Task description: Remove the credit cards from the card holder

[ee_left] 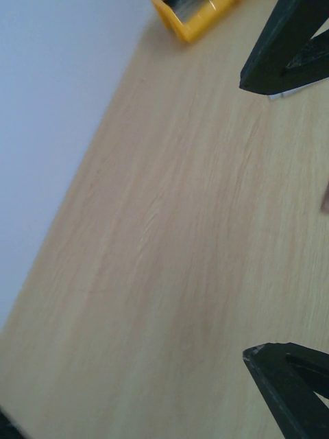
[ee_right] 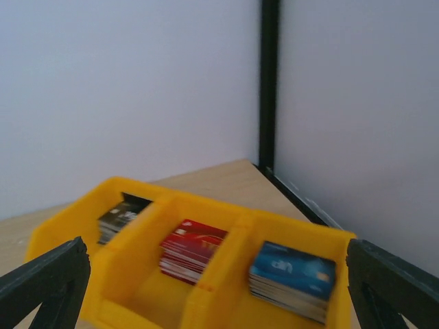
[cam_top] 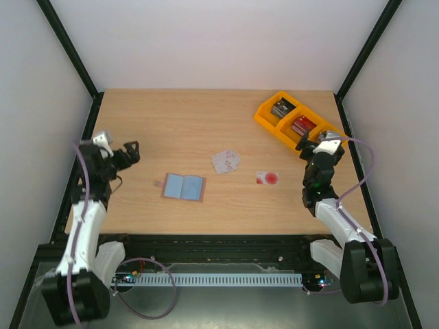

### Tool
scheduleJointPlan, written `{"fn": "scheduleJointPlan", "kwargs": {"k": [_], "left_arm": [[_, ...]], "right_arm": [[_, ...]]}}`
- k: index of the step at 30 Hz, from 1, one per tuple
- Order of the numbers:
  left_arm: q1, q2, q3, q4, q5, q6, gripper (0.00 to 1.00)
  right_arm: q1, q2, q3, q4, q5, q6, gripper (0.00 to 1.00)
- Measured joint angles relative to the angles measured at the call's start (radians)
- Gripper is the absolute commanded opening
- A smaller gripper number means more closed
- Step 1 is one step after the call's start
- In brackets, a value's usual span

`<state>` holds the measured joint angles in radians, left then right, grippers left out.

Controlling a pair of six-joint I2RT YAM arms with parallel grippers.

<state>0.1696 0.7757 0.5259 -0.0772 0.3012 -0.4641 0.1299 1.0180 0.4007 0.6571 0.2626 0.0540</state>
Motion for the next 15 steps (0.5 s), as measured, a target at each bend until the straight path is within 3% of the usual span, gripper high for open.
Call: {"fn": "scheduleJointPlan", "kwargs": {"k": [5,10,13,15], "left_arm": [[0.017,0.235,0.309,-0.136,0.019,0.335,0.99],[0.038,0.38,0.483,-0.177,0.014,0.471,0.99],[0.056,0.477,0.502,-0.115,-0.001,0.484,0.99],[0.062,0.485,0.402,-0.002,-0.027,0.482,0.99]], "right_arm": [[-0.103,0.055,-0.058,0.089,0.033,0.114,0.99],[-0.178,0.139,-0.116,0.207,0.034,0.193,0.99],[-0.193,0.18,-0.183,0.301,0.032,0.218,0.99],[-0.194,0.188,-0.229,0.36,0.006,0.222,0.99]]}}
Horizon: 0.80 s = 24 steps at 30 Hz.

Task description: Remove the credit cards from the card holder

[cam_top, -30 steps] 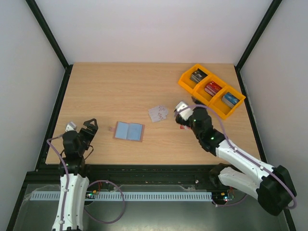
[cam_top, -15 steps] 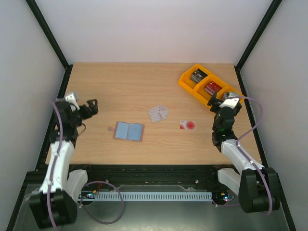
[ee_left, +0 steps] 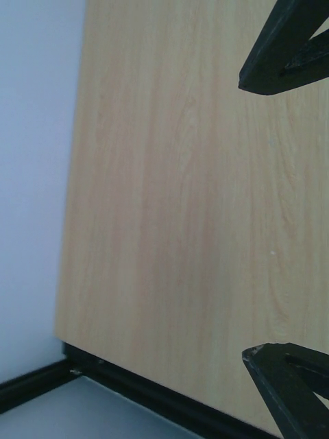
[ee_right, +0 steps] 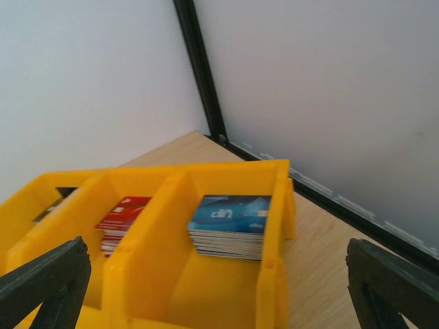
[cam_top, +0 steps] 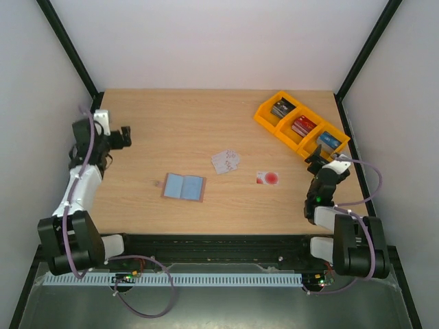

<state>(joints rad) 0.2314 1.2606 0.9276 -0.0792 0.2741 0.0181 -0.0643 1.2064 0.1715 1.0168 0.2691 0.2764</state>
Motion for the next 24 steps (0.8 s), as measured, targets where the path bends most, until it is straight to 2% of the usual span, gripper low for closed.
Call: {"fn": "scheduleJointPlan", "kwargs": {"k": [5,11,16,21,24], "left_arm": [[0.003,-0.018,-0.333,0.33,-0.071,-0.033,0.99],[-0.012,0.051,-0.674,0.805,-0.111,-0.114,0.99],[-0.072,0.092,-0.784,1.11,-0.128,-0.138,1.0],[-0.219,0.233,-0.861,1.461,-0.179,-0.066,0.99],[-0.245,0.273,-0.874,1.509,-0.208,-0.04,1.0]], "right_arm": [[0.0,0.006,-0.018,0.089,-0.077,-0.003,0.99],[0.0,0.046,-0.063,0.201,-0.164,-0.02,0.99],[0.0,0.203,-0.161,0.375,-0.224,-0.035,0.99],[0.0,0.341,-0.162,0.488,-0.279,-0.047,0.99],[0.0,0.32,-0.125,0.467,-0.296,-0.053,0.99]]}}
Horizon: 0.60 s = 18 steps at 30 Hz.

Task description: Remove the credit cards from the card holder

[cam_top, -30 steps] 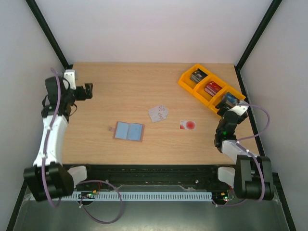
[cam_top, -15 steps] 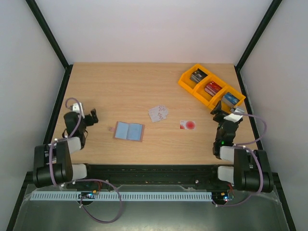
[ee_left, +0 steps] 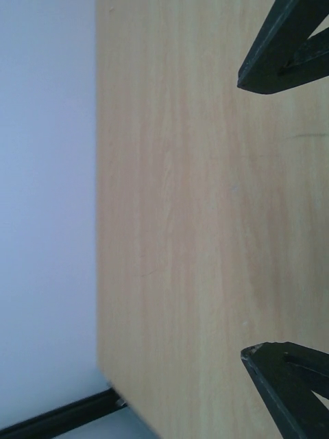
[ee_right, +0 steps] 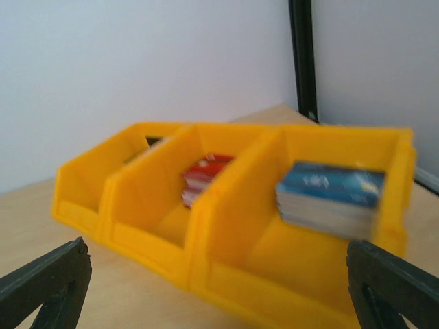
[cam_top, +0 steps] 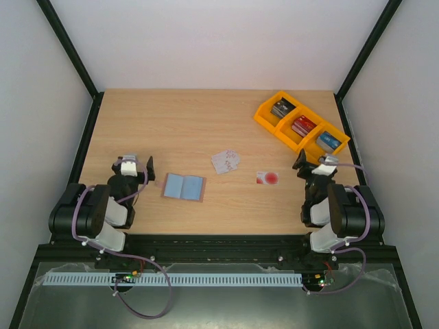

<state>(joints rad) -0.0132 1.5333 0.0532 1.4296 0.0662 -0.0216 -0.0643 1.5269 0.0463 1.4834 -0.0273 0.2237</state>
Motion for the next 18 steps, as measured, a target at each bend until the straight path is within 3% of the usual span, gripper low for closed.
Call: {"fn": "scheduleJointPlan", "kwargs": {"k": [6,18], "left_arm": [[-0.002,-0.006,0.062,0.011,-0.061,0.015,1.0],[-0.002,-0.006,0.098,-0.031,-0.114,0.014,0.99]], "right_arm": [[0.0,0.0,0.122,-0.07,-0.034,-0.015,0.99],[0.0,0.0,0.123,-0.111,-0.045,-0.022,0.99]]}}
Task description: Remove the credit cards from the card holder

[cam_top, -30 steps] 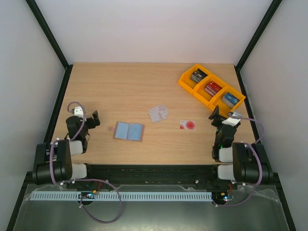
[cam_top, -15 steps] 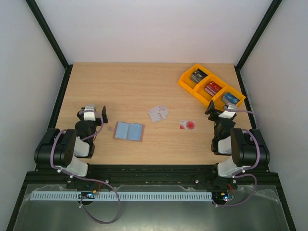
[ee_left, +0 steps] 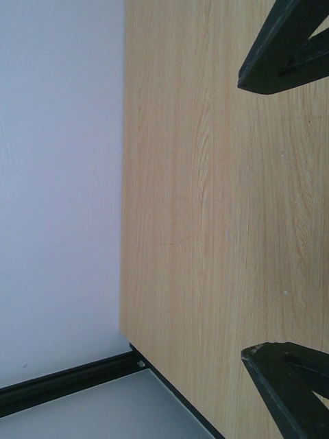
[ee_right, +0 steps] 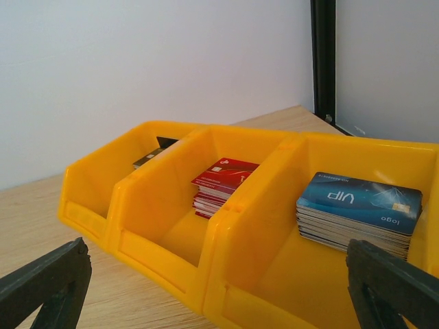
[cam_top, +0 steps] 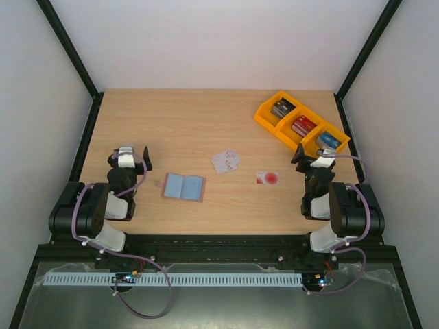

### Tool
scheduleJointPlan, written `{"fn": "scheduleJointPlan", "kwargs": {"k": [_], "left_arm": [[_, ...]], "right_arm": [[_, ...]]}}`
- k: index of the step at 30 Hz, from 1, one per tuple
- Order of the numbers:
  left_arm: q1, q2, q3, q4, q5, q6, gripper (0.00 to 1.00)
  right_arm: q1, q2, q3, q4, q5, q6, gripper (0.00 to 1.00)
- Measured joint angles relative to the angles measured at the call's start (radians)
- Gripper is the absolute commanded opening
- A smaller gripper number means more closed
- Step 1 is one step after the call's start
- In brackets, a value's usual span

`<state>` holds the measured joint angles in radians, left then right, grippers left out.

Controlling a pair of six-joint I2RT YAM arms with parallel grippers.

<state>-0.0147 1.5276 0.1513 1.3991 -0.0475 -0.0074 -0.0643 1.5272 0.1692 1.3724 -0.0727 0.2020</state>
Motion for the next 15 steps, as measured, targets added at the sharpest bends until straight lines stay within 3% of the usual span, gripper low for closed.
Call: {"fn": "scheduleJointPlan", "kwargs": {"k": [15], "left_arm": [[0.0,0.0,-0.002,0.0,-0.014,-0.001,0.99]], "right_arm": [[0.001,0.0,0.0,-0.003,0.001,-0.001,0.99]]}}
